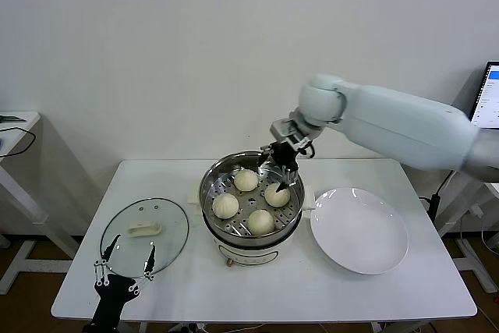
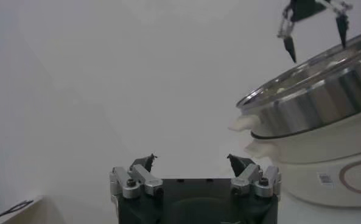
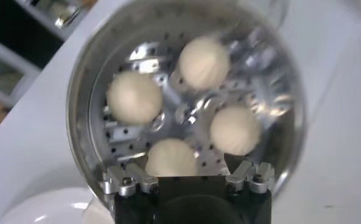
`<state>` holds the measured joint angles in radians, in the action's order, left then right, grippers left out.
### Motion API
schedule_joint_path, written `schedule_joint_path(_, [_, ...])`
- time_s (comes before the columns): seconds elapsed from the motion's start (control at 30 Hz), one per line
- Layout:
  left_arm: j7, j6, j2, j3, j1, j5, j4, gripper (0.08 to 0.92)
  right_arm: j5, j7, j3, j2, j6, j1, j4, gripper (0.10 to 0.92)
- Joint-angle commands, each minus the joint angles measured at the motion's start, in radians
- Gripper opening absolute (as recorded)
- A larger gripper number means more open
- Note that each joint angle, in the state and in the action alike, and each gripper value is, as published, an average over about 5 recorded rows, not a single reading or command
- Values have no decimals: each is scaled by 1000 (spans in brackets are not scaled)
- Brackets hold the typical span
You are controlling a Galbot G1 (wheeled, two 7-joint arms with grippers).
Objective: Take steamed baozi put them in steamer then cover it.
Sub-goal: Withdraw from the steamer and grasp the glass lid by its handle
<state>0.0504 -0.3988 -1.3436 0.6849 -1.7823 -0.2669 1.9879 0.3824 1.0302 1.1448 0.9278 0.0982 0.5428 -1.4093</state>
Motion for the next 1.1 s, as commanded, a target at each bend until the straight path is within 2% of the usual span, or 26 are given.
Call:
schedule_joint_path(0.03, [76, 32, 1, -12, 14, -117, 23, 823, 202, -999, -304, -267, -166, -262, -158, 823])
schedule_joint_path(0.13, [142, 59, 8, -20, 21, -202, 27, 823, 205, -1102, -521, -305, -216, -488, -158, 823])
schedule_joint_path(0.3, [192, 142, 20, -34, 22, -269, 55, 823, 172, -1163, -903, -317, -309, -897, -154, 823])
schedule_joint_path(0.57, [196, 192, 37, -11, 63, -426, 19, 823, 92, -1185, -1336, -193, -431, -1395, -135, 823])
schedule_joint_path(0.83, [238, 247, 70, 14, 116, -666, -110, 823, 44, -1161, -1562, 62, -482, -1652, -148, 823])
schedule_joint_path(1.1, [301, 282, 66, -12, 181, -913, -293, 823, 35, -1146, -1630, 186, -503, -1758, -197, 823])
